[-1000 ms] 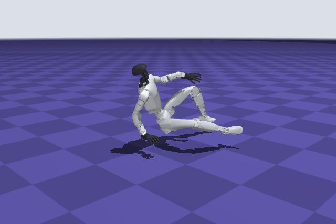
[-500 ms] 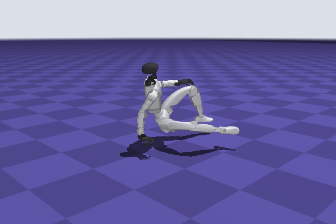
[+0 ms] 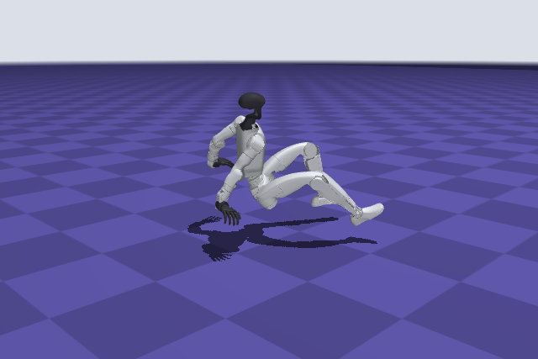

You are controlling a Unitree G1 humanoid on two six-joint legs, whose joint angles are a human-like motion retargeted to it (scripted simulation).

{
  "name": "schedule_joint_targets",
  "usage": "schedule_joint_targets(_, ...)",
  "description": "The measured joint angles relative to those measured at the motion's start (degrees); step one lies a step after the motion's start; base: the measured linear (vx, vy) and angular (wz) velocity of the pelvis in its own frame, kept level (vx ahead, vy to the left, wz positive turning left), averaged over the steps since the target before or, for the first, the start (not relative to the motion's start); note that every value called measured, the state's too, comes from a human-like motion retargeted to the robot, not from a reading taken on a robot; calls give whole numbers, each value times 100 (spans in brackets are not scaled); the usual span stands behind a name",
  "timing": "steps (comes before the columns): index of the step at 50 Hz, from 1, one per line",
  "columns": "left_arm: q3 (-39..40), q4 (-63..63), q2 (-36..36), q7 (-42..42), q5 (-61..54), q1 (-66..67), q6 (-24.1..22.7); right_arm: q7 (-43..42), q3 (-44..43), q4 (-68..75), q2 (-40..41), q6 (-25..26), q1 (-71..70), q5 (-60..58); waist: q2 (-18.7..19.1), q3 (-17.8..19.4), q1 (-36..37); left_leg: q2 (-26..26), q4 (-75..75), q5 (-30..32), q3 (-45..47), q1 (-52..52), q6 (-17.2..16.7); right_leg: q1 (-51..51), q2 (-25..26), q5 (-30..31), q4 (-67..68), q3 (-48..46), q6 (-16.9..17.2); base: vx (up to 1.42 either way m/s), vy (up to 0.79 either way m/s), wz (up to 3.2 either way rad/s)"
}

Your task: Stand up

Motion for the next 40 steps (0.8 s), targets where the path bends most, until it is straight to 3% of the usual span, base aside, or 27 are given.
schedule_joint_targets(5,-54,344,-267,138,-21,52,210,475,26,627,-105,126,-67,-94,124,0,53,-232,167,-232,-215,0,-33,-16,693,876,1510,-85,0,1,4,37)
schedule_joint_targets(8,-123,528,-378,142,-385,71,404,1022,180,858,-224,265,8,-164,240,0,123,-265,327,-346,-346,0,84,-16,836,1324,2729,-652,-27,-7,6,16)
schedule_joint_targets(9,-159,593,-390,160,-493,82,410,1215,231,878,-260,328,60,-211,274,0,148,-278,368,-363,-393,0,104,-16,820,1300,3113,-915,-180,-10,2,10)
schedule_joint_targets(10,-199,662,-393,182,-594,88,400,1397,276,877,-292,396,119,-262,307,0,169,-293,403,-375,-442,0,116,-16,786,1233,3474,-1189,-405,-9,-3,0)
schedule_joint_targets(12,-274,782,-401,376,-684,158,440,1812,405,861,-360,501,249,-316,297,0,244,-263,464,-352,-487,0,114,-16,688,925,4233,-1841,-1316,-7,-12,-10)
schedule_joint_targets(15,-447,981,-396,1006,-832,185,538,2446,591,829,-491,623,418,-324,182,0,366,-138,573,-408,-377,0,183,-16,738,526,5218,-2530,-2410,-7,-15,-13)
schedule_joint_targets(17,-495,1029,-420,1397,-861,222,643,2682,707,751,-571,718,539,-253,118,0,433,-98,612,-447,-309,0,272,-16,1053,232,5650,-2611,-2752,-7,-9,9)
schedule_joint_targets(21,-587,1003,-449,1692,-874,379,681,2751,541,39,-737,758,753,-260,26,0,556,23,576,-331,-266,0,439,-16,1599,-212,5726,-2333,-2490,-13,-15,21)
schedule_joint_targets(25,-757,1046,-469,2121,-900,447,706,2573,269,-1121,-965,191,700,-350,73,0,655,-30,569,-463,-182,0,548,-16,1983,-757,5822,-1918,-1958,-4,14,36)
schedule_joint_targets(29,-901,1333,-384,2246,-775,146,564,2834,66,-1806,-1570,-53,103,-320,330,0,887,123,769,-944,42,0,710,-16,2287,-1733,6133,-1394,-1320,-5,26,25)
schedule_joint_targets(34,-994,1980,-105,2246,-425,-797,283,3643,48,-2171,-2678,-15,-1082,-70,728,0,1272,-185,930,-1543,501,0,710,72,2674,-3078,6584,-755,-460,1,27,61)
schedule_joint_targets(37,-1026,2386,44,2246,-283,-1388,236,4166,262,-2186,-3325,10,-1878,67,738,0,1413,-268,1018,-1799,792,0,639,137,2781,-3514,6775,-481,-568,9,9,84)
schedule_joint_targets(40,-855,2743,127,2246,-20,-1861,246,4716,586,-2092,-3775,53,-2732,279,540,0,1717,-341,1307,-2112,885,0,515,211,2804,-3942,6992,-175,-986,1,-19,17)
